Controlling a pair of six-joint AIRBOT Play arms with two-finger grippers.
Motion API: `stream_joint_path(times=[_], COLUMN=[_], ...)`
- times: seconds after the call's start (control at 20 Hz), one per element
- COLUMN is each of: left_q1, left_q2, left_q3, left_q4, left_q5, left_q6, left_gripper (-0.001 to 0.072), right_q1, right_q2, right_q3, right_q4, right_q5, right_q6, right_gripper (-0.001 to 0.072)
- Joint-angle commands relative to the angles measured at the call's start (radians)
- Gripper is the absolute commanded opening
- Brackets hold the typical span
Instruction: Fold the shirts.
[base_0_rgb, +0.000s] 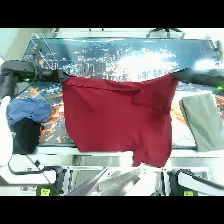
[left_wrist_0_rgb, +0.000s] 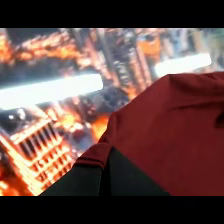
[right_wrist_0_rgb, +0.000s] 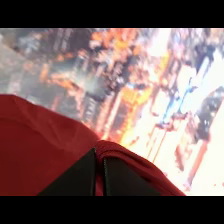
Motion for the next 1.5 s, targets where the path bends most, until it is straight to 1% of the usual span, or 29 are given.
stream_joint_path(times=[0.0, 0.1, 0.2, 0.3, 0.4, 0.5, 0.7, 0.8, 0.9, 1.0, 1.1, 1.15, 1.3, 1.4, 1.45], left_q1=[0.011, 0.036, 0.046, 0.046, 0.033, 0.033, 0.039, 0.038, 0.019, 0.002, -0.019, -0.029, -0.043, -0.043, -0.043], left_q2=[-0.229, -0.303, -0.350, -0.364, -0.364, -0.364, -0.364, -0.364, -0.364, -0.364, -0.364, -0.364, -0.364, -0.364, -0.361], left_q3=[0.140, 0.241, 0.320, 0.334, 0.299, 0.240, 0.109, 0.063, 0.033, 0.023, 0.023, 0.023, 0.024, 0.026, 0.027], left_q4=[0.050, 0.050, 0.051, 0.063, 0.114, 0.128, 0.130, 0.130, 0.130, 0.175, 0.251, 0.264, 0.266, 0.248, 0.248], left_q5=[-0.026, 0.005, 0.064, 0.079, 0.077, 0.080, 0.026, -0.022, -0.084, -0.116, -0.130, -0.132, -0.160, -0.155, -0.148], left_q6=[-0.043, -0.049, -0.065, -0.066, -0.068, -0.068, -0.068, -0.064, -0.033, -0.031, -0.031, -0.030, -0.031, -0.031, -0.034], left_gripper=[0.0018, 0.0018, 0.0017, 0.0017, 0.0017, 0.0017, 0.0017, 0.0017, 0.0017, 0.0018, 0.0019, 0.0020, 0.0021, 0.0022, 0.0023], right_q1=[0.010, -0.011, -0.024, -0.031, -0.031, -0.031, -0.031, -0.031, -0.030, -0.030, -0.030, -0.030, -0.031, -0.031, -0.031], right_q2=[-0.298, -0.386, -0.408, -0.403, -0.403, -0.403, -0.409, -0.422, -0.436, -0.449, -0.455, -0.455, -0.455, -0.454, -0.452], right_q3=[0.116, 0.213, 0.262, 0.262, 0.239, 0.190, 0.113, 0.109, 0.109, 0.109, 0.109, 0.109, 0.109, 0.109, 0.109], right_q4=[0.085, 0.151, 0.144, 0.067, -0.052, -0.119, -0.203, -0.204, -0.204, -0.205, -0.205, -0.205, -0.205, -0.204, -0.203], right_q5=[-0.032, 0.035, 0.081, 0.084, 0.108, 0.104, 0.012, -0.012, -0.037, -0.044, -0.044, -0.044, -0.048, -0.047, -0.042], right_q6=[0.006, 0.005, -0.003, 0.002, 0.033, 0.043, 0.042, 0.042, 0.043, 0.043, 0.042, 0.042, 0.042, 0.043, 0.043], right_gripper=[0.0021, 0.0021, 0.0021, 0.0021, 0.0021, 0.0021, 0.0021, 0.0021, 0.0022, 0.0022, 0.0022, 0.0023, 0.0023, 0.0024, 0.0041])
